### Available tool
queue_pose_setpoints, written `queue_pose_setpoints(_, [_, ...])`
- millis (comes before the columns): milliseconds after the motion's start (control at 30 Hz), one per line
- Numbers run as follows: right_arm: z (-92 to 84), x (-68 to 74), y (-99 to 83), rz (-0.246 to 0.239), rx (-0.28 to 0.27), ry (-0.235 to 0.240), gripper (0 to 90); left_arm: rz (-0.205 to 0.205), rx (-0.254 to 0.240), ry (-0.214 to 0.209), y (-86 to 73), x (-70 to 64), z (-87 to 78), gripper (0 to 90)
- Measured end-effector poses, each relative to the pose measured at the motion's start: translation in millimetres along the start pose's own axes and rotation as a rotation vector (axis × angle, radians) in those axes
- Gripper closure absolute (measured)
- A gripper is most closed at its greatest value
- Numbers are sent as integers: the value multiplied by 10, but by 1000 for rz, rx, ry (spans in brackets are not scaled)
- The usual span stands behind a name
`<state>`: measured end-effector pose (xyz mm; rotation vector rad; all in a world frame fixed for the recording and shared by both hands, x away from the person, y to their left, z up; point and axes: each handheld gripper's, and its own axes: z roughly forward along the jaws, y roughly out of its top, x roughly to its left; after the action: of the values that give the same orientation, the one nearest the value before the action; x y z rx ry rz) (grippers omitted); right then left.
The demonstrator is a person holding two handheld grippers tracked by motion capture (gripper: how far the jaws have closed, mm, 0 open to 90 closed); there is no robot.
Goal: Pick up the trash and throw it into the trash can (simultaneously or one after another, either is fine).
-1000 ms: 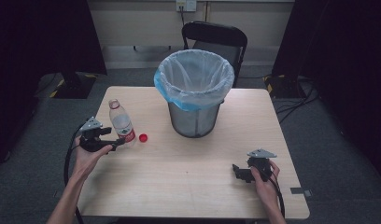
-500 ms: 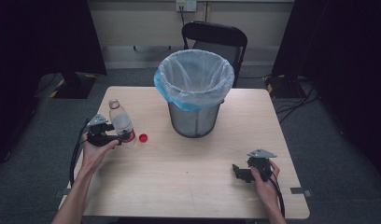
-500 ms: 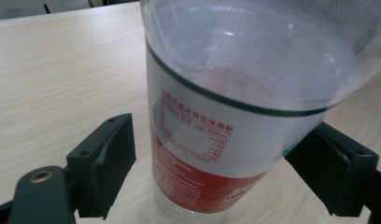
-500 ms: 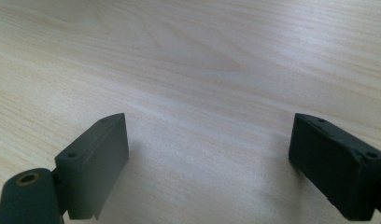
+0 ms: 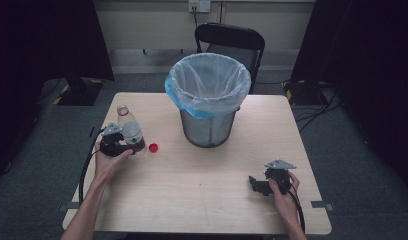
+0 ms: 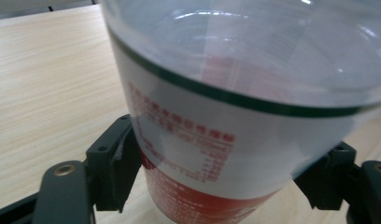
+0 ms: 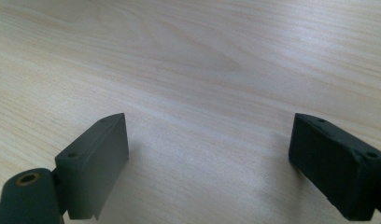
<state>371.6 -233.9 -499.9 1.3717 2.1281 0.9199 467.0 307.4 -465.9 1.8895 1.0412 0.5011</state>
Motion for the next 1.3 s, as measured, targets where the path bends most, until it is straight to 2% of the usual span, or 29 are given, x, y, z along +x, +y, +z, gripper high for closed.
queue_pose_setpoints(500, [0, 1, 0, 1, 0, 0, 111, -10, -57, -26, 67, -82, -99, 279])
queue_pose_setpoints(667, [0, 0, 0, 0, 0, 0, 111, -18, -94, -61, 120, -150, -161, 281])
queue_pose_setpoints(833, [0, 1, 0, 1, 0, 0, 111, -20, -127, -78, 167, -193, -228, 282])
queue_pose_setpoints(1000, [0, 0, 0, 0, 0, 0, 111, -31, -142, -97, 191, -231, -275, 282])
queue_pose_setpoints(1067, [0, 1, 0, 1, 0, 0, 111, -22, -144, -98, 204, -242, -296, 282])
queue_pose_setpoints(1167, [0, 1, 0, 1, 0, 0, 111, -41, -155, -111, 222, -259, -326, 282])
queue_pose_setpoints(1300, [0, 1, 0, 1, 0, 0, 111, -23, -159, -120, 302, -304, -365, 282])
